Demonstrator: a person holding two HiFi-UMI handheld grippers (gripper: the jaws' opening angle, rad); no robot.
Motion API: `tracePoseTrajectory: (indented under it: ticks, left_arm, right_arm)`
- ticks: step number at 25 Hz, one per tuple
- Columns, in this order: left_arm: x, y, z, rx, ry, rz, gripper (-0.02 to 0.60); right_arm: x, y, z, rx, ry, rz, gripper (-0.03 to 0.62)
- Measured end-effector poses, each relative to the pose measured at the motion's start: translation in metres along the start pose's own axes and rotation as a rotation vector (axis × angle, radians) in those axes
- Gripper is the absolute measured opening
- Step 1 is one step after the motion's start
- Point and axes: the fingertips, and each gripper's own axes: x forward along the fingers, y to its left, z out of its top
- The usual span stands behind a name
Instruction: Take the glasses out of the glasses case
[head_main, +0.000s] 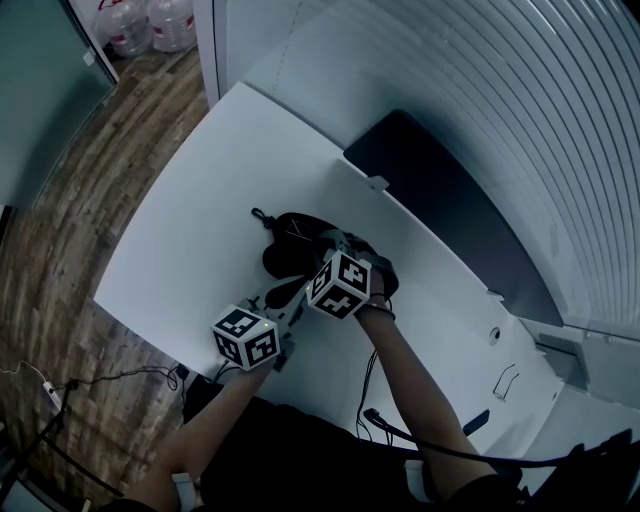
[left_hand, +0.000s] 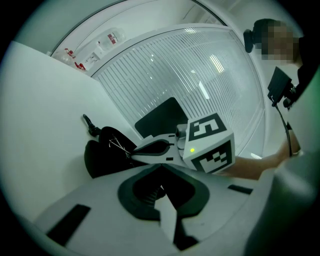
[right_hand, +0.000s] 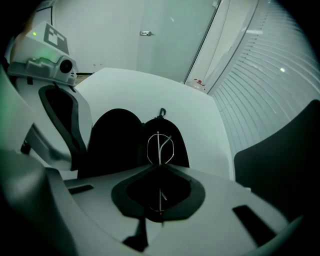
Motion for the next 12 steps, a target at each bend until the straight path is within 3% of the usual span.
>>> tracePoseTrajectory:
  ticks: [12]
  left_arm:
    - [0.0006,-0.0007,-0.0006,-0.003,-0.001,-0.003,0.011]
  right_arm:
    - [-0.0061,0.0038,0.0018,0.028,-0.021,0.004,0.017]
